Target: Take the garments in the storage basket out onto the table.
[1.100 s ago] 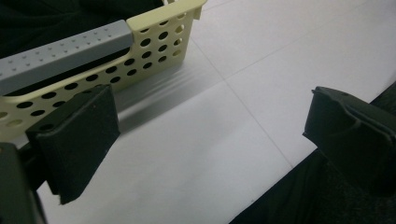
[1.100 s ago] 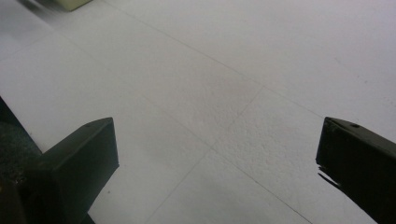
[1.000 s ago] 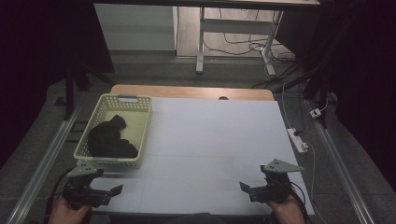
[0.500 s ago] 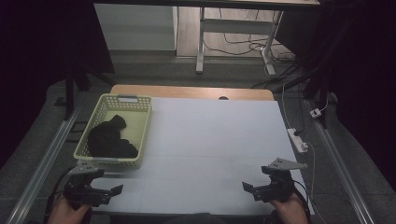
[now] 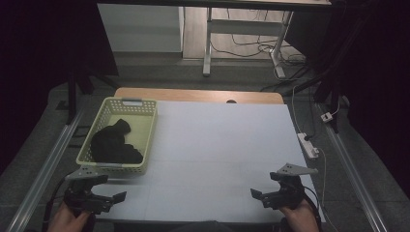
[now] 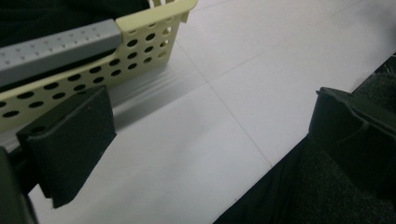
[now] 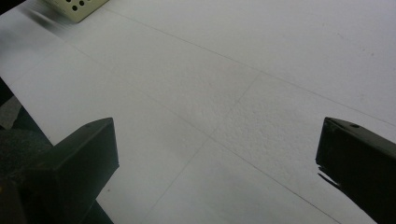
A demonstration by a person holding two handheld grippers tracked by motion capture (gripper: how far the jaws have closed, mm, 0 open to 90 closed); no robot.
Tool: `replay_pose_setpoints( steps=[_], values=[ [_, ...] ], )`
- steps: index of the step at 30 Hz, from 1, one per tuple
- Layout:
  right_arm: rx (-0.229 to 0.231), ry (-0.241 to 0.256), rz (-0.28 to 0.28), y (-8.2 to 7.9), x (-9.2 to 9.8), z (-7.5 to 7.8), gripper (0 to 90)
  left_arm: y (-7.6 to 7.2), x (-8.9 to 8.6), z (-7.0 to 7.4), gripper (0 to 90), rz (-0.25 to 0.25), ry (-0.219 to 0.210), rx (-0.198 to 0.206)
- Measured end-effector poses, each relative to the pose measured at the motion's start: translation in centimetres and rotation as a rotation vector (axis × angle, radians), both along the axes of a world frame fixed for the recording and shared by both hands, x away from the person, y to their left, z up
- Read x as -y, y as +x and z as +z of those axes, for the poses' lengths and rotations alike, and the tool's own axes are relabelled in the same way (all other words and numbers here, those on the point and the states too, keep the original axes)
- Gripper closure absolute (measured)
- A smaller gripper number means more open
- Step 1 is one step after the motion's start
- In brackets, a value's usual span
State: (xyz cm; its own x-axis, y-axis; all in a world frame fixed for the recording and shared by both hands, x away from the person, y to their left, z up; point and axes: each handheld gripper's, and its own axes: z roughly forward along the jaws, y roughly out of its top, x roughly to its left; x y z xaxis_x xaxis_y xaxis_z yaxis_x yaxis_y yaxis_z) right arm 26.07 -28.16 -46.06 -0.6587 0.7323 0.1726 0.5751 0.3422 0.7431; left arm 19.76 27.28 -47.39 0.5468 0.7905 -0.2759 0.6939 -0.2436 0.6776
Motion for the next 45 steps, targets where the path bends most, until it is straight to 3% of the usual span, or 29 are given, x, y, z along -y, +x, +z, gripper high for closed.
replay_pose_setpoints(
  steps=[5,10,16,26,30,36,45],
  values=[
    [-0.004,0.006,0.004,0.0,0.0,0.0,0.0,0.2,0.1,0.2,1.1,-0.016,-0.010,-0.004],
    [-0.006,-0.005,0.011,0.0,-0.1,0.0,0.3,0.3,0.0,0.5,1.0,-0.038,-0.001,0.024],
    [-0.015,-0.005,0.012,0.1,-0.1,-0.1,0.3,0.6,-0.3,0.8,0.9,-0.018,0.015,0.013],
    [-0.021,-0.010,0.011,0.2,-0.1,-0.1,0.3,1.4,-0.4,1.3,0.2,-0.011,0.003,0.010],
    [-0.022,-0.012,0.013,0.2,-0.2,-0.1,0.2,1.8,-0.6,1.4,0.2,-0.004,0.022,0.013],
    [-0.029,-0.023,0.030,0.2,-0.4,-0.2,0.0,2.4,-1.2,1.8,0.2,0.021,0.002,0.019],
    [-0.029,-0.041,0.031,0.2,-0.5,-0.2,0.0,3.9,-1.1,1.8,0.1,0.016,0.039,0.030]
  ],
)
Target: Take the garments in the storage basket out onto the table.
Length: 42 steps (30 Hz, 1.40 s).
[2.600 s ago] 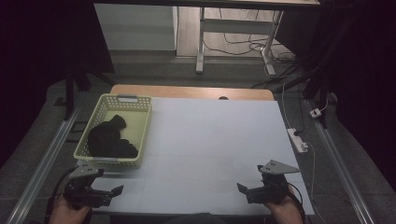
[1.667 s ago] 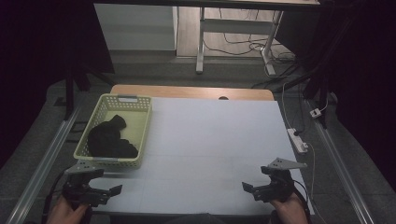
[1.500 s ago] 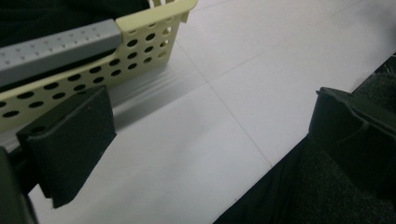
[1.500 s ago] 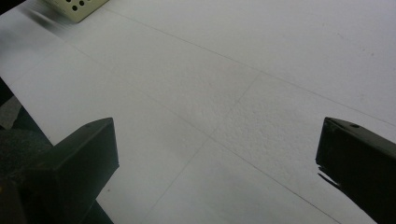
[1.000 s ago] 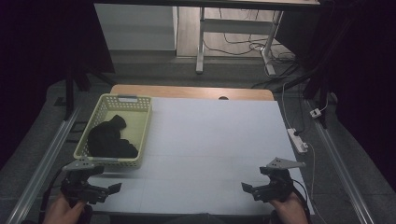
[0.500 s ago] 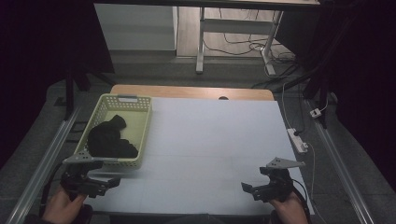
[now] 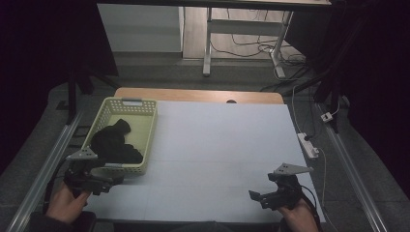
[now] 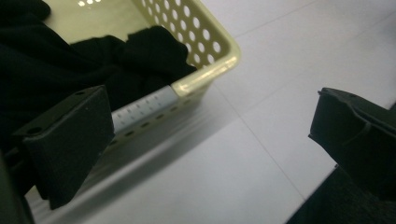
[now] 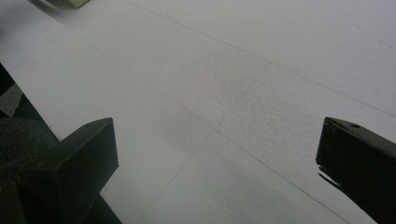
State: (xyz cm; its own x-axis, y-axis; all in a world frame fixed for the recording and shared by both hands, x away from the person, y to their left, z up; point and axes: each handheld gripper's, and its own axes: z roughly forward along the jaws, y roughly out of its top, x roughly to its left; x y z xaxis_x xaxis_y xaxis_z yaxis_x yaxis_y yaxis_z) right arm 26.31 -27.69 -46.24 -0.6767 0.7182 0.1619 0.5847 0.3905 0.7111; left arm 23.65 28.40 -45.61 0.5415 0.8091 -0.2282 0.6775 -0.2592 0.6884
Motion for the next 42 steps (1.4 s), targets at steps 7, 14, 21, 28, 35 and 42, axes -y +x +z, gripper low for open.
replay_pose_setpoints(
  steps=[7,14,21,28,35,42],
  values=[
    [-0.003,0.007,-0.003,0.1,0.0,0.0,0.0,1.6,-0.2,0.2,0.1,0.003,0.009,-0.019],
    [-0.003,0.007,-0.002,0.0,0.0,0.0,0.0,3.3,-0.3,0.5,0.4,0.009,0.059,-0.041],
    [-0.005,0.006,-0.002,0.1,0.0,0.0,0.0,5.2,-0.7,0.4,0.9,0.005,0.100,-0.074],
    [-0.007,0.002,-0.005,0.1,0.0,-0.1,0.0,8.5,-0.2,-0.2,1.6,-0.012,0.163,-0.116],
    [-0.008,0.001,-0.006,0.1,0.0,-0.1,0.0,10.6,0.5,-1.5,12.4,0.002,0.225,-0.192],
    [-0.009,0.002,-0.007,0.1,0.0,-0.1,0.0,11.4,1.1,-2.7,29.9,-0.072,0.239,-0.294]
  ],
)
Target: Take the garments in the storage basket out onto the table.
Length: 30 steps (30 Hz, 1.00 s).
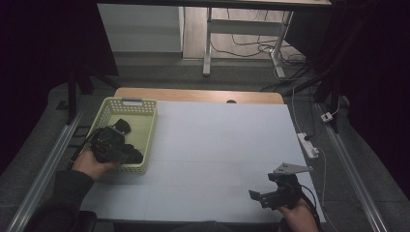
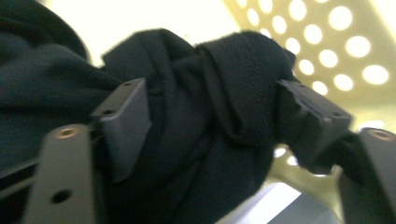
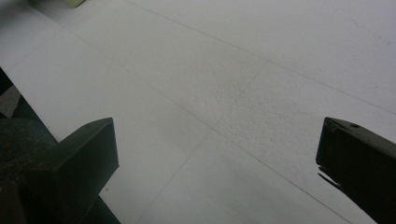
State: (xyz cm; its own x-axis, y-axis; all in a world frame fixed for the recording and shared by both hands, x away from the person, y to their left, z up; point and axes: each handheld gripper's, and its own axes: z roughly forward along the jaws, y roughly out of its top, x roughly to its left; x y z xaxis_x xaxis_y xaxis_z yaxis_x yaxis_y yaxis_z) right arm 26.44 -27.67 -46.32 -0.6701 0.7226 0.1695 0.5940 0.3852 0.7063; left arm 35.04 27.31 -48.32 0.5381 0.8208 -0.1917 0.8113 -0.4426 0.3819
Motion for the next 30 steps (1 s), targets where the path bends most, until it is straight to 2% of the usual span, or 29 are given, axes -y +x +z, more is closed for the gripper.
replay_pose_setpoints(
  steps=[3,4,7,9,10,11,12,14,15,16,22,25,27,29,30],
  values=[
    [0.000,0.000,0.002,0.0,0.0,0.0,0.0,0.2,0.4,-0.4,35.1,-0.015,0.004,-0.039],
    [0.000,0.000,0.001,0.0,0.0,0.0,0.0,0.2,0.4,-0.4,46.3,-0.013,0.001,-0.060],
    [0.000,0.001,0.001,0.0,0.0,0.0,0.0,0.3,0.3,-0.3,68.4,0.000,0.004,-0.082],
    [0.001,0.000,0.000,0.0,0.0,0.0,0.0,0.4,0.2,-0.1,74.0,0.011,0.009,-0.084],
    [0.000,0.000,0.000,0.0,0.0,0.0,0.0,0.3,0.2,0.2,74.9,0.018,0.014,-0.070],
    [0.000,0.000,0.000,0.0,0.0,0.0,0.0,0.2,-0.2,0.9,75.3,0.038,0.018,-0.029],
    [0.000,0.000,0.000,0.0,0.0,0.0,0.0,0.2,-0.2,0.9,75.5,0.038,0.018,-0.029],
    [0.000,0.002,0.001,0.0,0.0,0.0,0.0,0.4,-1.1,1.8,75.5,0.072,0.010,0.012],
    [0.000,0.002,0.001,0.0,0.0,0.0,0.0,0.4,-1.1,1.8,75.4,0.072,0.010,0.012],
    [0.000,0.001,0.001,0.0,0.0,0.0,0.0,0.6,-1.7,2.3,75.4,0.096,0.012,0.031],
    [-0.003,0.000,-0.001,0.0,0.0,0.0,0.0,1.7,-3.0,2.7,74.6,0.146,0.019,0.060],
    [-0.003,0.001,-0.001,0.0,0.0,0.0,0.0,2.7,-4.0,2.3,72.5,0.170,0.014,0.061],
    [-0.004,0.000,0.000,0.0,0.0,0.0,0.0,2.9,-4.1,2.1,65.7,0.174,0.012,0.060],
    [-0.004,-0.001,-0.001,0.0,0.0,0.0,0.0,3.2,-4.2,1.8,50.6,0.190,0.027,0.072],
    [-0.004,-0.001,-0.001,0.1,0.0,0.0,0.0,3.5,-4.1,1.5,42.2,0.206,0.060,0.075]
  ],
)
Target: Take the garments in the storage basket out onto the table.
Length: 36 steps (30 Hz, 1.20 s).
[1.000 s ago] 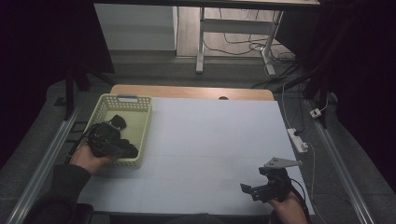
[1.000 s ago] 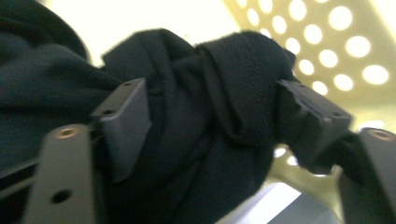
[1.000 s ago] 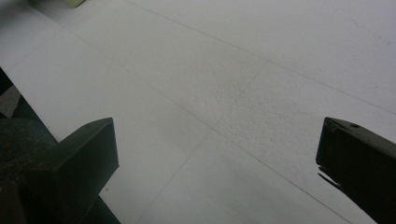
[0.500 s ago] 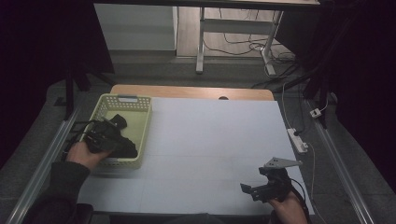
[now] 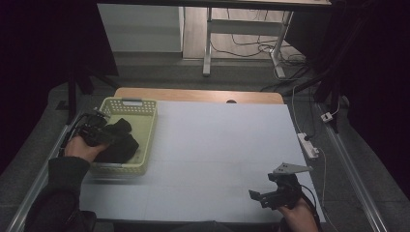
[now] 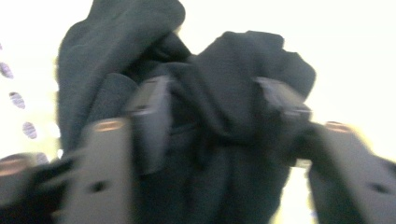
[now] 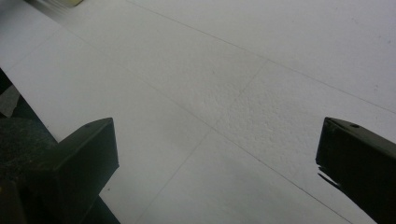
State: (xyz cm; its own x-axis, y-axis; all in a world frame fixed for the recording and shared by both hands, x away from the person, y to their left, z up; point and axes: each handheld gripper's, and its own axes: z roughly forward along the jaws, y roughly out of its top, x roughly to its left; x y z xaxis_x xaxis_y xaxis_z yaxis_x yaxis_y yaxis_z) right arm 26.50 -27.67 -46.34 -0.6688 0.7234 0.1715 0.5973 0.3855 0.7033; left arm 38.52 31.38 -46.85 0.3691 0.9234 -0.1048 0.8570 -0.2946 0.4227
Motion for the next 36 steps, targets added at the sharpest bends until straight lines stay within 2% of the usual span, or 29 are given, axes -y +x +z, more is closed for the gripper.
replay_pose_setpoints(
  steps=[4,7,11,14,17,18,20,21,22,24,26,30,31,32,36],
  values=[
    [-0.002,0.000,0.000,0.0,0.0,0.0,0.0,0.6,-0.2,-0.4,17.8,0.027,0.016,-0.019],
    [-0.002,-0.003,-0.001,0.0,0.0,0.0,0.0,1.4,-0.3,-1.4,6.4,0.021,0.022,-0.069],
    [-0.004,-0.001,-0.003,0.0,0.0,0.0,0.0,2.0,0.0,-1.9,0.4,0.007,0.044,-0.097],
    [-0.003,0.000,-0.003,0.0,0.0,0.0,0.0,2.7,0.2,-2.4,0.2,0.010,0.049,-0.131],
    [-0.002,-0.001,-0.002,0.0,0.0,0.0,0.0,3.2,0.6,-2.9,0.3,0.002,0.080,-0.161],
    [-0.002,-0.003,-0.002,0.0,0.0,0.0,0.0,3.3,1.1,-3.2,0.9,-0.013,0.113,-0.179],
    [-0.003,-0.002,-0.004,0.0,0.1,0.0,0.0,3.3,1.3,-3.3,3.3,-0.019,0.127,-0.183],
    [-0.003,-0.002,-0.004,0.0,0.1,0.0,0.0,3.5,1.2,-3.6,11.3,-0.034,0.051,-0.243],
    [-0.002,-0.002,-0.004,0.0,0.1,0.0,0.0,3.5,1.2,-3.6,15.3,-0.034,0.051,-0.243],
    [-0.002,-0.002,-0.003,-0.1,0.0,0.0,0.0,3.8,0.7,-3.9,18.9,-0.005,0.005,-0.271],
    [-0.001,-0.003,-0.003,-0.1,0.0,0.0,0.0,3.9,0.5,-4.0,21.0,-0.002,-0.011,-0.275],
    [-0.002,-0.002,-0.005,-0.2,0.1,0.0,0.0,3.8,0.3,-3.9,39.7,0.000,-0.016,-0.273],
    [-0.002,-0.002,-0.005,-0.2,0.1,0.0,0.0,3.8,0.3,-3.8,39.7,-0.005,-0.025,-0.275],
    [0.000,-0.005,-0.006,-0.2,0.1,0.0,0.0,3.7,0.2,-3.8,49.0,-0.008,-0.039,-0.279],
    [0.001,-0.008,-0.005,-0.2,0.1,0.0,0.0,3.6,0.3,-3.6,58.5,0.000,-0.040,-0.283]
  ],
)
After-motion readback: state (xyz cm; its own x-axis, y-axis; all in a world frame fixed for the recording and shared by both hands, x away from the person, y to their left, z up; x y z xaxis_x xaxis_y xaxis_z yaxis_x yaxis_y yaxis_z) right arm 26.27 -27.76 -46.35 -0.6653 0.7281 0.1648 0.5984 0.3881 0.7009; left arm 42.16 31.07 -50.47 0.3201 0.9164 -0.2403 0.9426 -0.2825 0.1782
